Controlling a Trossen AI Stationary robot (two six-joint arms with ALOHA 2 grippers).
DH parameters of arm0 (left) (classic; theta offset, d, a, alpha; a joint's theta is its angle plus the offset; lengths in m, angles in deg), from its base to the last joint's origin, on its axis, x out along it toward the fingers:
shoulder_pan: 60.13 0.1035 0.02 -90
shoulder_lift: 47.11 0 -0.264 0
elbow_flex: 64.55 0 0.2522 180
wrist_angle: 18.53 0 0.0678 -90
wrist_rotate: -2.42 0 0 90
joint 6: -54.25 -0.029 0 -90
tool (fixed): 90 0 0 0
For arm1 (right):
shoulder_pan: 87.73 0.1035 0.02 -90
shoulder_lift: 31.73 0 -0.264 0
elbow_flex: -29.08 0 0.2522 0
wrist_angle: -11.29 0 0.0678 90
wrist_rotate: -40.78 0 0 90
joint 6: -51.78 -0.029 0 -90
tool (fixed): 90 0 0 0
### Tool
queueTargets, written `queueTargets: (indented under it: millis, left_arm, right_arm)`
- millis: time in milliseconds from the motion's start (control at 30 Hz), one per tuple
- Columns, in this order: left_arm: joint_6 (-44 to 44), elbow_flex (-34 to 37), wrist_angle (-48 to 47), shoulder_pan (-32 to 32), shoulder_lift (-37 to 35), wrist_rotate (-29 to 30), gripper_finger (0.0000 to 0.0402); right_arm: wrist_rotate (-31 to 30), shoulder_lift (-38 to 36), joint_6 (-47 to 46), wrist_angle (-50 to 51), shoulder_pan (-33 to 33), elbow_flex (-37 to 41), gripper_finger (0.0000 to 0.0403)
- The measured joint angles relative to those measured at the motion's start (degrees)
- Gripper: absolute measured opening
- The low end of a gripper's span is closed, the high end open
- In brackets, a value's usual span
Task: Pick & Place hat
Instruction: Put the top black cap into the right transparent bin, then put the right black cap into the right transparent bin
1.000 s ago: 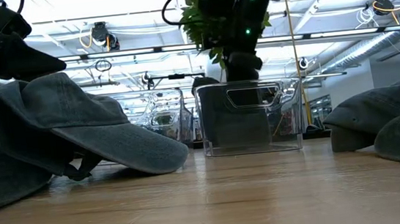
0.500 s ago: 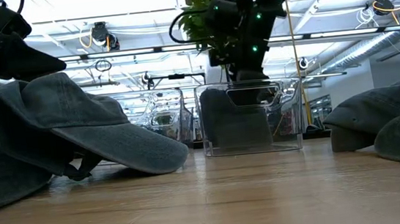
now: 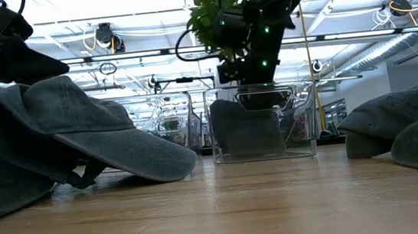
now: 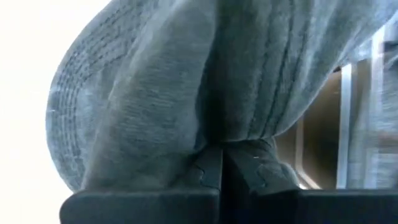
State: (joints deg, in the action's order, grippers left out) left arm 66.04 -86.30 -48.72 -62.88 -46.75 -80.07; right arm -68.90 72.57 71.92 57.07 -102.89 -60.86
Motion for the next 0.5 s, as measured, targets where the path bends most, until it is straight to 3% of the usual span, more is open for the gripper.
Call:
queueTargets:
  millis: [300,500]
  left_arm:
    - [0.0,0.0,0.0,0.0,0.0,0.02,0.0035]
    - [0.0,0.0,0.0,0.01,0.0,0.02,0.0035]
  right_arm:
    - [-1.55,-6.26,-0.26,7.23,1.6,-5.67,0.0]
    - [-2.82,-11.75,-6.56,16.14,5.93,-7.82,0.0]
